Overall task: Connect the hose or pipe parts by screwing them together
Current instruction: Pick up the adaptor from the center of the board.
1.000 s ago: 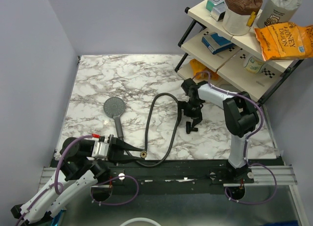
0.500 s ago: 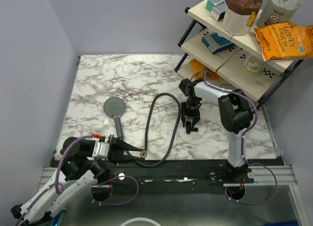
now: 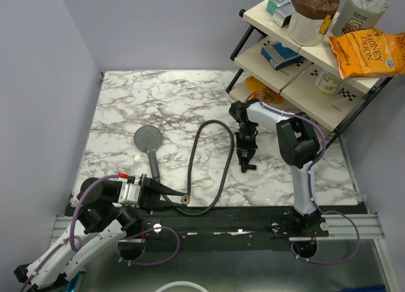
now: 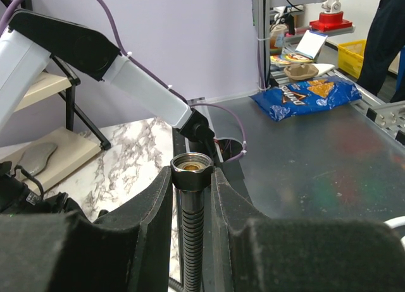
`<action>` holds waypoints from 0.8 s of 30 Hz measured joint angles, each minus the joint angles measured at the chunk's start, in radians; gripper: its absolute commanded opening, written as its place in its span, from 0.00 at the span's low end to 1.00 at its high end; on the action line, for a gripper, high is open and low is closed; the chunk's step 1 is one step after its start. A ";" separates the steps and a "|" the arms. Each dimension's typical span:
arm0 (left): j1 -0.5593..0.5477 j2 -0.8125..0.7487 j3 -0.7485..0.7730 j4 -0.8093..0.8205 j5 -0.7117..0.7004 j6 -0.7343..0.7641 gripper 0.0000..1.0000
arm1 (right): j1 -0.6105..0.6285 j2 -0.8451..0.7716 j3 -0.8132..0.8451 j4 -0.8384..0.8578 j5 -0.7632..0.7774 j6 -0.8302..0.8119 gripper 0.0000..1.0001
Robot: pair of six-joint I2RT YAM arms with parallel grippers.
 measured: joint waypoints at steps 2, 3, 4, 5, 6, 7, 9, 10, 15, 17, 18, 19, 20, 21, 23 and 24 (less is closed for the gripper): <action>0.000 0.000 0.000 0.000 0.002 0.000 0.00 | 0.000 0.013 0.016 -0.015 0.000 -0.005 0.01; 0.000 0.000 0.000 0.000 0.003 0.000 0.00 | 0.000 0.016 0.022 -0.021 0.001 -0.007 0.01; 0.000 0.000 0.000 -0.001 0.004 0.001 0.00 | 0.000 0.018 0.026 -0.024 0.001 -0.010 0.01; 0.000 0.000 0.000 -0.002 0.005 0.002 0.00 | 0.000 0.019 0.026 -0.024 0.001 -0.013 0.01; 0.000 0.000 0.000 -0.003 0.006 0.003 0.00 | 0.000 0.016 0.026 -0.024 0.001 -0.014 0.01; 0.000 0.000 0.000 -0.006 0.008 0.005 0.00 | 0.000 0.011 0.020 -0.018 0.001 -0.015 0.01; 0.000 0.000 0.000 -0.010 0.010 0.007 0.00 | 0.008 -0.012 0.001 0.003 0.003 -0.018 0.01; 0.001 0.000 0.000 -0.012 0.011 0.009 0.00 | 0.015 -0.034 -0.017 0.031 0.003 -0.022 0.01; 0.005 -0.001 0.000 -0.010 0.021 0.005 0.00 | 0.101 -0.187 -0.034 0.143 0.047 -0.054 0.01; 0.005 -0.003 0.000 -0.005 0.022 -0.005 0.00 | 0.179 -0.278 -0.020 0.167 0.088 -0.077 0.01; 0.005 -0.003 0.000 0.000 0.021 -0.011 0.00 | 0.220 -0.323 -0.008 0.176 0.108 -0.089 0.01; 0.005 -0.004 0.000 0.006 0.021 -0.023 0.00 | 0.264 -0.374 0.010 0.183 0.132 -0.106 0.01; 0.005 -0.004 0.000 0.016 0.018 -0.045 0.00 | 0.300 -0.418 0.024 0.195 0.147 -0.121 0.01; 0.005 -0.004 -0.002 0.031 0.011 -0.065 0.00 | 0.335 -0.464 0.038 0.206 0.159 -0.135 0.01; 0.005 -0.002 -0.009 0.066 -0.006 -0.111 0.00 | 0.380 -0.543 0.082 0.209 0.179 -0.167 0.01; 0.005 0.000 -0.013 0.079 -0.012 -0.131 0.00 | 0.392 -0.579 0.108 0.219 0.188 -0.184 0.01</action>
